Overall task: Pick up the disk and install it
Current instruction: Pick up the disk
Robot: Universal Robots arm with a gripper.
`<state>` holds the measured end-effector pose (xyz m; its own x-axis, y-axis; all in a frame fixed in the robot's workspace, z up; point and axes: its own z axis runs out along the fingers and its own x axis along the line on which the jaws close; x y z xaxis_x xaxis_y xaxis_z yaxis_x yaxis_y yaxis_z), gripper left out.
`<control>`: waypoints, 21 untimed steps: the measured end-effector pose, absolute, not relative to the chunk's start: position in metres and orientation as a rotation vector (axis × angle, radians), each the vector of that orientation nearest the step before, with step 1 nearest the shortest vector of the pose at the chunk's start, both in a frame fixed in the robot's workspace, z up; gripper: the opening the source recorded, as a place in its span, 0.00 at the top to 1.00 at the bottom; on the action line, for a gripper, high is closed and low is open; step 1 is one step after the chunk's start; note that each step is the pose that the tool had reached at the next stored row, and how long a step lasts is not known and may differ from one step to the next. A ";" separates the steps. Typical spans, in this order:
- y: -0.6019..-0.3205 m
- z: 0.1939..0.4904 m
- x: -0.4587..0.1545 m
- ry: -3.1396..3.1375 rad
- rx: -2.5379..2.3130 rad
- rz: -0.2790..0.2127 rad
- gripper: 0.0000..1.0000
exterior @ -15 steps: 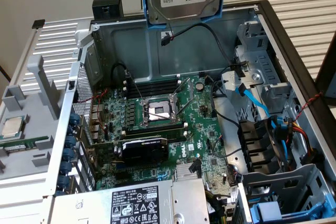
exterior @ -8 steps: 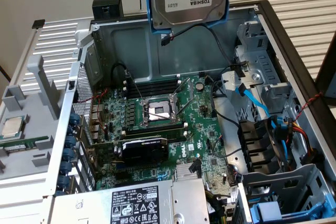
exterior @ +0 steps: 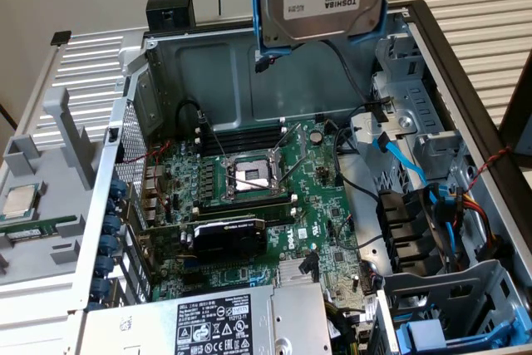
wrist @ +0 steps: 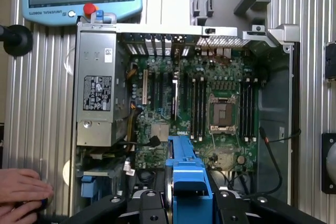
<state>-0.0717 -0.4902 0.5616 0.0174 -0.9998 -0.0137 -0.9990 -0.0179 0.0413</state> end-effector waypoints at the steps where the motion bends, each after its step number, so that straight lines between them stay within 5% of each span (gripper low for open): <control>1: -0.491 0.562 -0.069 -2.187 2.226 -0.061 0.63; 21: -0.542 0.565 -0.047 -2.187 2.226 -0.061 0.63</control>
